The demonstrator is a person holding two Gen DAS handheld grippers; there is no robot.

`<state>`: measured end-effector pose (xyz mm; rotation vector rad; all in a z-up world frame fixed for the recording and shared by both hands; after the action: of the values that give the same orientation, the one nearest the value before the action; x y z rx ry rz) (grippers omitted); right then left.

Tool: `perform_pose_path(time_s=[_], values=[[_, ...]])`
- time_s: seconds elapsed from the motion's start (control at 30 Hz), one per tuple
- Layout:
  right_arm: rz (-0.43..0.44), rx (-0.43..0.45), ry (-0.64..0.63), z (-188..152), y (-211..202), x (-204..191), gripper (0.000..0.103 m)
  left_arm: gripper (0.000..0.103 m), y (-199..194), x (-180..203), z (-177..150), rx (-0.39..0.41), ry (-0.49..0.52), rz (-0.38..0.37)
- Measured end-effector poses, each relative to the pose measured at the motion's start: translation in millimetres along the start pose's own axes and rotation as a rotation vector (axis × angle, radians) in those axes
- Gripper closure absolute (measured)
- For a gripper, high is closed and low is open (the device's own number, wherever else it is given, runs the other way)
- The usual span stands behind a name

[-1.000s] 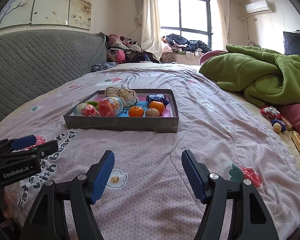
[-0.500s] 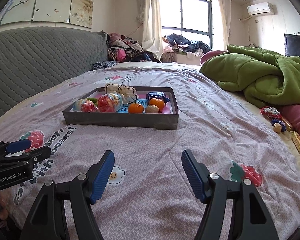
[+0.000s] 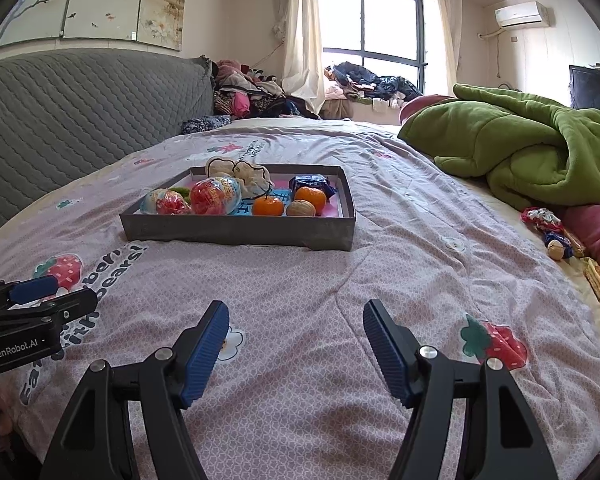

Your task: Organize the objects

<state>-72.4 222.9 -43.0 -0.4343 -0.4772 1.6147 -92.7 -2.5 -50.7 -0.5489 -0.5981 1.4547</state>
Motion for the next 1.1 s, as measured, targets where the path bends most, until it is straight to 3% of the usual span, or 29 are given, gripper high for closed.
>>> perform_pose_path(time_s=[1.1], values=[[-0.003, -0.014, -0.008, -1.6, 4.1, 1.4, 0.034, 0.032, 0.7, -4.4, 1.2, 0.011, 0.000, 0.024]])
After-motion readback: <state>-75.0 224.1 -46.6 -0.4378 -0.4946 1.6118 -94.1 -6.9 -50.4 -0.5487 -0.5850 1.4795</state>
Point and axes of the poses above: each gripper's, at about its wrist camera, not at the fingertips, and y roughly the way its jaws point, x to its right, z to its top, the point moved 2 cm from there along y, roughly the way its jaws point, and after that the axes turned 1 degree about z, right-handed, at the moved point
